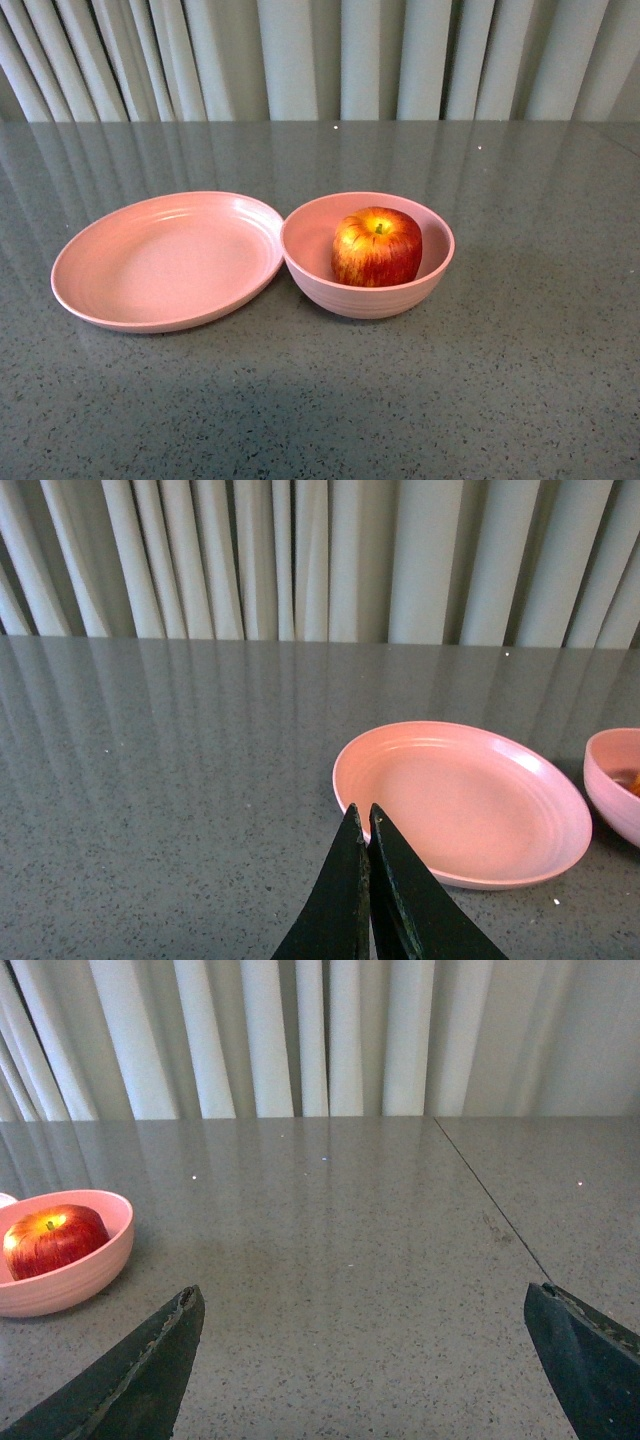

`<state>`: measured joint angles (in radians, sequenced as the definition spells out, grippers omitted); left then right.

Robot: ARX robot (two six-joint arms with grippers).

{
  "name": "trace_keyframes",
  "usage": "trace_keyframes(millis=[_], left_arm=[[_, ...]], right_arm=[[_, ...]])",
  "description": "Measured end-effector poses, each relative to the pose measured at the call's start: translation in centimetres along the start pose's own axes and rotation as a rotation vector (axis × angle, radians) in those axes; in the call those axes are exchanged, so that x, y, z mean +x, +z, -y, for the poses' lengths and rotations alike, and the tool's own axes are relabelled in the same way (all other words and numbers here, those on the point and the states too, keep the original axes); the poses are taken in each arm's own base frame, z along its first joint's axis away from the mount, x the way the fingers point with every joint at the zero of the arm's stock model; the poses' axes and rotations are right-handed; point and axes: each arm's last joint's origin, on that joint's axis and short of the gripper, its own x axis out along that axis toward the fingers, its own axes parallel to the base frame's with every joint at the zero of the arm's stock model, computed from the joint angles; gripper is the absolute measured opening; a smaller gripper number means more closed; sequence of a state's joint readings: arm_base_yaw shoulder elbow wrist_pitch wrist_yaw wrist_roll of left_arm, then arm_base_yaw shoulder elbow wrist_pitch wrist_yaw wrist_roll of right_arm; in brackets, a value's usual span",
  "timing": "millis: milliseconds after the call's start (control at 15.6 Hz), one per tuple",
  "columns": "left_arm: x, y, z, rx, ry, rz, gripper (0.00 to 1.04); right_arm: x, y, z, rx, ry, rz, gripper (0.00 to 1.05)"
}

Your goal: Move apple from plate to bowl

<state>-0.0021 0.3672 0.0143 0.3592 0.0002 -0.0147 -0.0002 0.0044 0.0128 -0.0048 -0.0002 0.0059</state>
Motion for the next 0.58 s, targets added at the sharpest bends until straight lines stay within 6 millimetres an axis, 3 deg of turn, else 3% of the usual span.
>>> trace_keyframes(millis=[575], left_arm=[[-1.3, 0.0, 0.0, 0.000, 0.000, 0.010, 0.01]], right_arm=[[0.0, 0.0, 0.0, 0.000, 0.000, 0.000, 0.98]])
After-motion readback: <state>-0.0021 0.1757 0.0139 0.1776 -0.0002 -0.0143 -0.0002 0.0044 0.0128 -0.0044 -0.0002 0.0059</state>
